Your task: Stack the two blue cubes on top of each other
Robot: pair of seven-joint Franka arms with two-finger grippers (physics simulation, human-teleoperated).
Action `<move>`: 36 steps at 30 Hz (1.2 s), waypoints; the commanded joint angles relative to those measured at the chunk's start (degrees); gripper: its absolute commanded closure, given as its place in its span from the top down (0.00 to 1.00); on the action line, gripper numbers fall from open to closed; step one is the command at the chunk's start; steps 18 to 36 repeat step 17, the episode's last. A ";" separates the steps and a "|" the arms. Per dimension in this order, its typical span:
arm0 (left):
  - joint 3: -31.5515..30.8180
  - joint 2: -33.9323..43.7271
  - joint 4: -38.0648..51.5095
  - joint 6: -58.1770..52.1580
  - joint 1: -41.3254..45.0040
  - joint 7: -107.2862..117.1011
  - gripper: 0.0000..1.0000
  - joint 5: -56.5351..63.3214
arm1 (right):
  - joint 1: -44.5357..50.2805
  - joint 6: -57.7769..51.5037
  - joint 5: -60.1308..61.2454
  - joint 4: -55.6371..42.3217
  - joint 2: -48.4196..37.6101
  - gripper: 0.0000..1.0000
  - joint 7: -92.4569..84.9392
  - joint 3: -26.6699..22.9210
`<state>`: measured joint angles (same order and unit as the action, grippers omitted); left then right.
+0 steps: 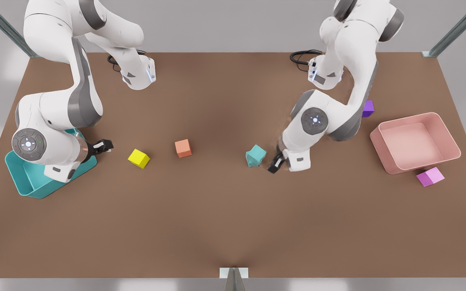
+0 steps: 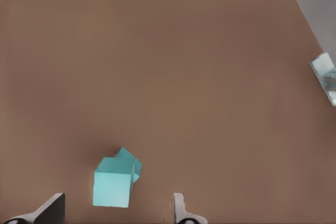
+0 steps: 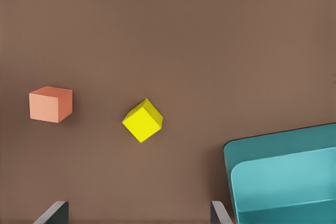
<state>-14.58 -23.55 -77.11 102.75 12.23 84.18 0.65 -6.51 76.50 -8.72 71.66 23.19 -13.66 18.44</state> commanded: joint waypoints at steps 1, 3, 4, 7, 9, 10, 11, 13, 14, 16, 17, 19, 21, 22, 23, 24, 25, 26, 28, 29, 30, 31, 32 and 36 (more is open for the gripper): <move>0.08 0.26 6.53 -30.41 -6.51 -62.90 1.00 10.41 | 0.01 -0.03 0.02 -0.03 -0.08 1.00 -0.14 0.02; 0.26 5.87 0.66 -26.29 -11.26 -96.63 1.00 12.89 | 0.01 -0.03 0.02 -0.03 -0.08 1.00 -0.14 0.02; 2.35 8.08 -3.48 -24.79 -12.06 -99.73 1.00 7.90 | 0.01 -0.03 0.02 -0.03 -0.08 1.00 -0.14 0.11; 7.81 8.08 -4.63 -17.76 -11.97 -100.17 1.00 1.73 | 0.01 -0.03 0.02 -0.03 -0.08 1.00 -0.14 0.11; 9.75 8.17 -4.37 -20.39 -11.97 -100.26 1.00 2.16 | 0.01 -0.03 0.02 -0.03 -0.08 1.00 -0.14 0.11; 9.84 8.08 -4.37 -20.66 -11.88 -100.26 1.00 2.16 | 0.01 -0.03 0.02 -0.03 -0.08 1.00 -0.14 0.11; 9.84 7.99 -4.37 -21.45 -11.71 -100.26 1.00 2.08 | 0.01 -0.03 0.02 -0.03 -0.08 1.00 -0.06 0.11; 9.84 7.90 -4.37 -22.24 -11.62 -100.26 1.00 2.16 | 0.01 -0.03 -0.06 -0.03 -0.08 1.00 -0.06 0.02; 9.84 7.82 -4.37 -22.24 -11.62 -100.26 1.00 2.16 | 0.10 -0.03 -0.06 -0.03 -0.08 1.00 -0.06 0.11; 9.84 7.82 -4.37 -22.24 -11.62 -100.26 1.00 2.08 | 0.10 -0.03 -0.06 -0.03 -0.08 1.00 -0.06 0.02; 9.84 7.73 -4.37 -22.24 -11.62 -100.26 1.00 2.08 | 0.10 -0.03 -0.06 -0.03 -0.08 1.00 -0.06 0.11; 9.84 7.73 -4.37 -22.24 -11.62 -100.26 1.00 2.08 | 0.10 -0.03 -0.06 -0.03 -0.08 1.00 -0.06 0.11; 9.84 7.73 -4.37 -22.24 -11.62 -100.26 1.00 2.08 | 0.10 -0.03 -0.06 -0.03 -0.08 1.00 -0.06 0.11; 9.84 7.73 -4.37 -22.24 -11.62 -100.26 1.00 2.08 | 0.10 -0.03 -0.06 -0.03 -0.08 1.00 -0.06 0.11; 9.84 7.73 -4.37 -22.24 -11.62 -100.26 1.00 2.08 | 0.10 -0.03 -0.06 -0.03 -0.08 1.00 -0.06 0.11; 9.84 7.73 -4.37 -22.24 -11.62 -100.26 1.00 2.08 | 0.10 -0.03 -0.06 -0.03 -0.08 1.00 -0.06 0.11; 9.84 7.73 -4.37 -22.24 -11.62 -100.26 1.00 2.08 | 0.10 -0.03 -0.06 -0.03 -0.08 1.00 -0.06 0.11; 9.84 7.73 -4.37 -22.24 -11.62 -100.26 1.00 2.08 | 0.10 -0.03 -0.06 -0.03 -0.08 1.00 -0.06 0.11; 9.84 7.73 -4.37 -22.24 -11.62 -100.26 1.00 2.08 | 0.10 -0.03 -0.06 -0.03 -0.08 1.00 -0.06 0.11; 9.84 7.73 -4.37 -22.24 -11.62 -100.26 1.00 2.08 | 0.10 -0.03 -0.06 -0.03 -0.08 1.00 -0.06 0.11; 9.84 7.73 -4.37 -22.24 -11.62 -100.26 1.00 2.08 | 0.10 -0.03 -0.06 -0.03 -0.08 1.00 -0.06 0.11; 9.84 7.73 -4.37 -22.24 -11.62 -100.26 1.00 2.08 | 0.10 -0.03 -0.06 -0.03 -0.08 1.00 -0.06 0.11; 9.84 7.73 -4.37 -22.24 -11.62 -100.26 1.00 2.08 | 0.10 -0.03 -0.06 -0.03 -0.08 1.00 -0.06 0.11; 9.84 7.73 -4.37 -22.24 -11.62 -100.26 1.00 2.08 | 0.10 -0.03 -0.06 -0.03 -0.08 1.00 -0.06 0.11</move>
